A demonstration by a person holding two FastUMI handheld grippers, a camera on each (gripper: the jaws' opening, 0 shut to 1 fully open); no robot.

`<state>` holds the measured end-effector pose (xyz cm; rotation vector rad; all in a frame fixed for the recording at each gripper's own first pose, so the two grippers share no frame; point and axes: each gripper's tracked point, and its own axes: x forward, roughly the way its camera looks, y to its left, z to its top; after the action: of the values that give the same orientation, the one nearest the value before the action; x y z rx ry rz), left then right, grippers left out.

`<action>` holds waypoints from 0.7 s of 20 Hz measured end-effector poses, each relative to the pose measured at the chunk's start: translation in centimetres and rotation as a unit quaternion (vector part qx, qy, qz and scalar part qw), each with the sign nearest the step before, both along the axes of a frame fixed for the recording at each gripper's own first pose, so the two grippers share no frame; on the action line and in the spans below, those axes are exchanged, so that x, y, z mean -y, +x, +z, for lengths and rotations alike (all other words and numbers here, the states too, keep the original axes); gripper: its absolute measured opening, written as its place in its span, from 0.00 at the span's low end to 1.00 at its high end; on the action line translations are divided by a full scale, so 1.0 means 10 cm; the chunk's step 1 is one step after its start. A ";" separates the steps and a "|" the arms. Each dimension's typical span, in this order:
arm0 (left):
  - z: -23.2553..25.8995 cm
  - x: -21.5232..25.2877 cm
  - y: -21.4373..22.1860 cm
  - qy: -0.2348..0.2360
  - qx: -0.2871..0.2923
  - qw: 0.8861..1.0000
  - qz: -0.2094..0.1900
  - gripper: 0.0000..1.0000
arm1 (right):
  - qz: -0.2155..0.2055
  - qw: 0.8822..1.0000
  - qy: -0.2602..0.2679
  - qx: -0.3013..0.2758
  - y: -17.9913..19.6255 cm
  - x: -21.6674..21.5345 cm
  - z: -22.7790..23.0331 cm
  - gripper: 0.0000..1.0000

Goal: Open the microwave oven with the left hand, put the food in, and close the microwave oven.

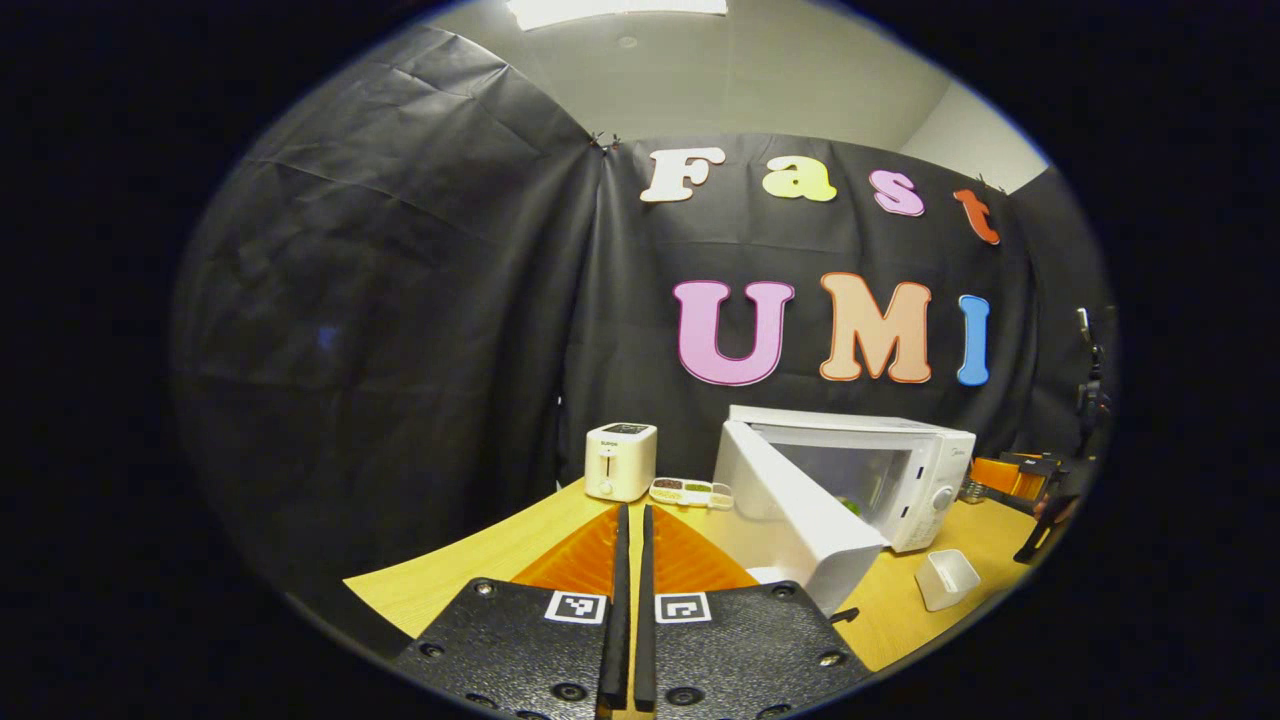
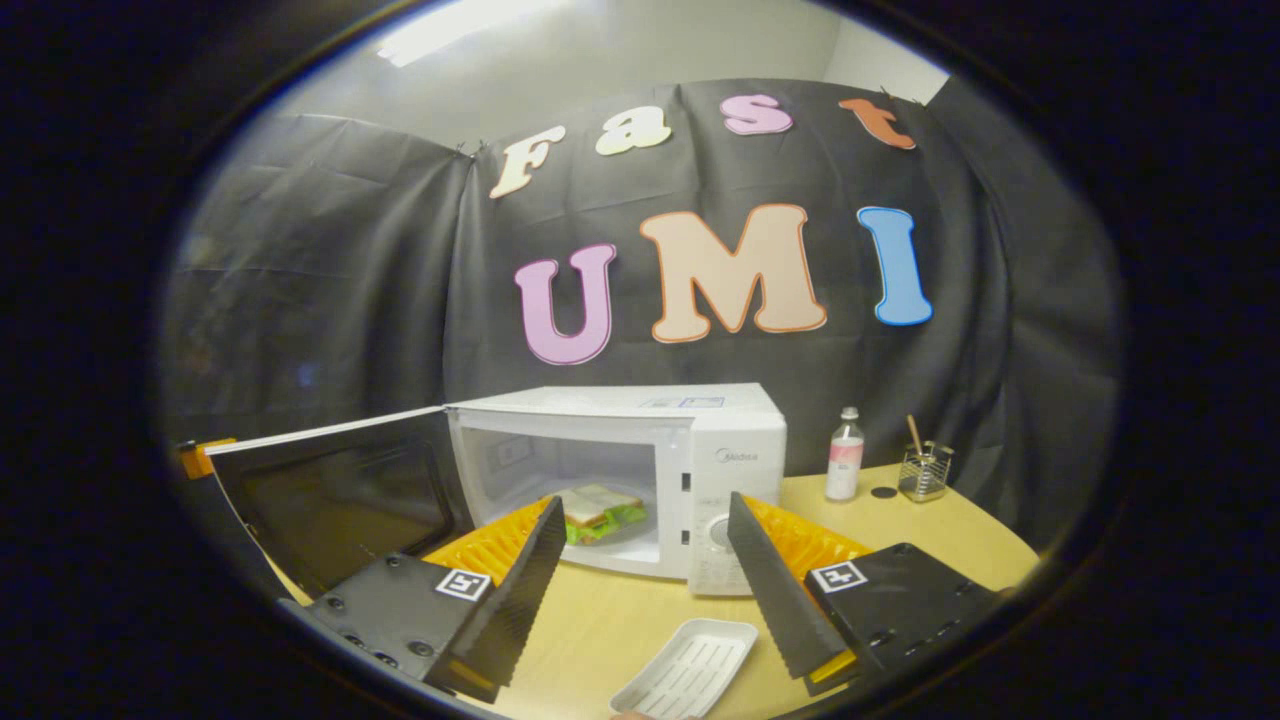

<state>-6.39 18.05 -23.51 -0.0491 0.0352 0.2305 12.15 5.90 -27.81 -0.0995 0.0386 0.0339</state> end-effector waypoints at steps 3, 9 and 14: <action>-0.06 0.17 0.03 0.004 -0.010 1.000 -0.018 0.04 | -0.012 0.999 -0.014 0.026 -0.16 0.22 0.20 0.92; -0.08 0.71 0.09 0.008 -0.009 0.998 -0.060 0.04 | -0.042 0.998 -0.010 0.053 -0.42 0.54 0.57 0.99; -0.13 1.19 0.28 -0.015 -0.011 0.995 -0.101 0.00 | -0.085 0.994 -0.004 0.065 -0.44 0.94 0.78 0.92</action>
<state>-3.55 6.11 -24.82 -0.0724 0.0647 0.0273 7.80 -3.46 -19.98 -0.1061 -0.0831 -0.1420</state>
